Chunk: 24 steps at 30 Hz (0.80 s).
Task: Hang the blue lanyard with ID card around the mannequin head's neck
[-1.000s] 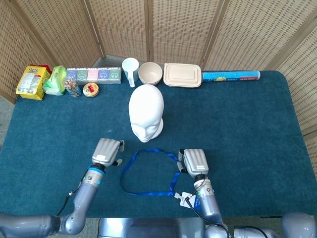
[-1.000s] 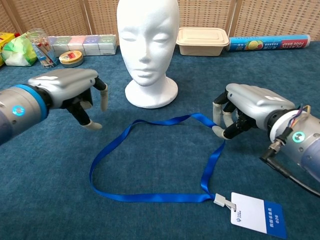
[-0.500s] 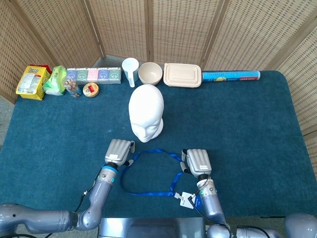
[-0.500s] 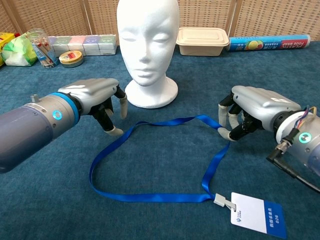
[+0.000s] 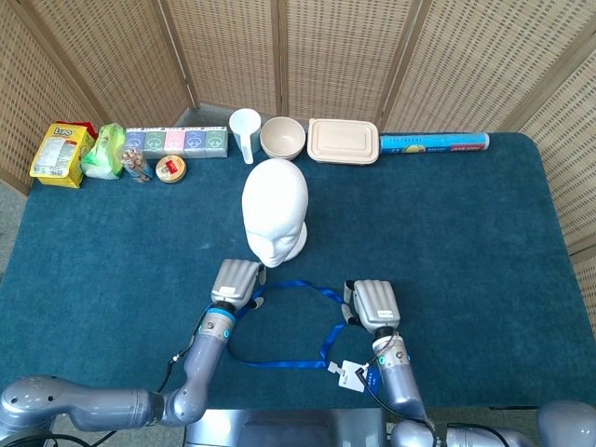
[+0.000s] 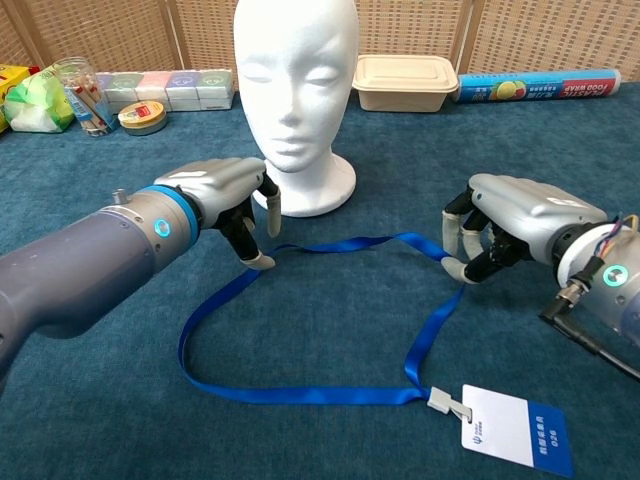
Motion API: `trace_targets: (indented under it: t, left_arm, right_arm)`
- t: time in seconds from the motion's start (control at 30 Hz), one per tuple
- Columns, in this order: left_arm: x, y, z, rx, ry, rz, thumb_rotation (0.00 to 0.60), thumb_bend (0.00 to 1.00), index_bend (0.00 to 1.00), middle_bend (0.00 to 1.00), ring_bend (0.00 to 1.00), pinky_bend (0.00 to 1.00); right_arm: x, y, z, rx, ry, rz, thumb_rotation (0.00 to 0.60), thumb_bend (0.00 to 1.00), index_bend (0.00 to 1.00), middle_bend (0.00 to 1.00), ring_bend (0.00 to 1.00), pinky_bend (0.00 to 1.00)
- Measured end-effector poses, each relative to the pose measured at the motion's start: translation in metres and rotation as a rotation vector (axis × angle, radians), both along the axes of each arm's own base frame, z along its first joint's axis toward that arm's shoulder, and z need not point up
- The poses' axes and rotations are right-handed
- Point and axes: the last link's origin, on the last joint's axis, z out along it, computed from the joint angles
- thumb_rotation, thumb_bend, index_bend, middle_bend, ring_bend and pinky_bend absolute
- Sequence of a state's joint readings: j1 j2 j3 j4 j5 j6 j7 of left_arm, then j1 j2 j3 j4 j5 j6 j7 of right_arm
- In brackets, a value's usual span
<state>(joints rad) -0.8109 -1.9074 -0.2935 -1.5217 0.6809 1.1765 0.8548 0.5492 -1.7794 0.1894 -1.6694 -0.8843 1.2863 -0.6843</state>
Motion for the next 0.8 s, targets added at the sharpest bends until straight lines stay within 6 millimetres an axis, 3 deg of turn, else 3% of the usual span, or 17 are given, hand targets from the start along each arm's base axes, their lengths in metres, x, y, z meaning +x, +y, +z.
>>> trace_targets:
  t: [0.8]
  left_arm:
    - [-0.007,0.009,-0.014,-0.001,0.014,0.055,0.600,0.29,0.50,1.00,1.00,1.00]
  right_arm:
    - [-0.007,0.000,-0.003,0.027,-0.010,-0.029,0.570,0.49,0.63,0.74,0.98,1.00]
